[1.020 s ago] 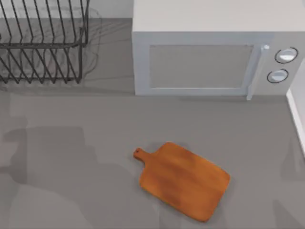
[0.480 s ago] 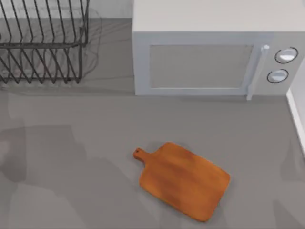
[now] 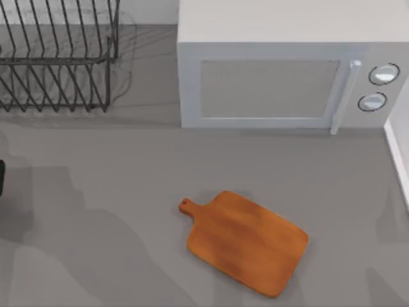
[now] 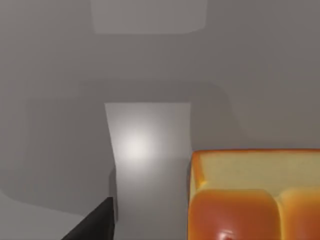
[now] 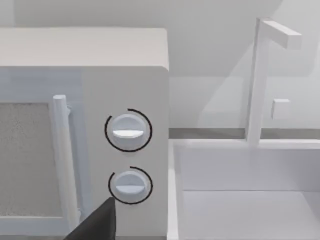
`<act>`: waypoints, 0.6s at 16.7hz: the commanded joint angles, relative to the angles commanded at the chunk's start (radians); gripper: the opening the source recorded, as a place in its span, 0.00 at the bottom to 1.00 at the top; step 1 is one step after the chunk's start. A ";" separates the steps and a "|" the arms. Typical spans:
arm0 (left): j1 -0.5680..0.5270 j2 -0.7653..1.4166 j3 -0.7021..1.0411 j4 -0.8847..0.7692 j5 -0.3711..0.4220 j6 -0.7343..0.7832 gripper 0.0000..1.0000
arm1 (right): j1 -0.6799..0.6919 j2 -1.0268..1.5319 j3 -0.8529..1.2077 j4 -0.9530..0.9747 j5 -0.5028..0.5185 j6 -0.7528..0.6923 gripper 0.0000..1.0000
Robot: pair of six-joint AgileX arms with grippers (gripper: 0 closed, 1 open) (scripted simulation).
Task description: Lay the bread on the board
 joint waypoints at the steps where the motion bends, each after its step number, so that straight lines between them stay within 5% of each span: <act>1: 0.000 0.000 0.000 0.000 0.000 0.000 1.00 | 0.000 0.000 0.000 0.000 0.000 0.000 1.00; 3: 0.000 0.000 0.000 0.000 0.000 0.000 1.00 | 0.000 0.000 0.000 0.000 0.000 0.000 1.00; 10: 0.000 0.000 0.000 0.000 0.000 0.000 0.47 | 0.000 0.000 0.000 0.000 0.000 0.000 1.00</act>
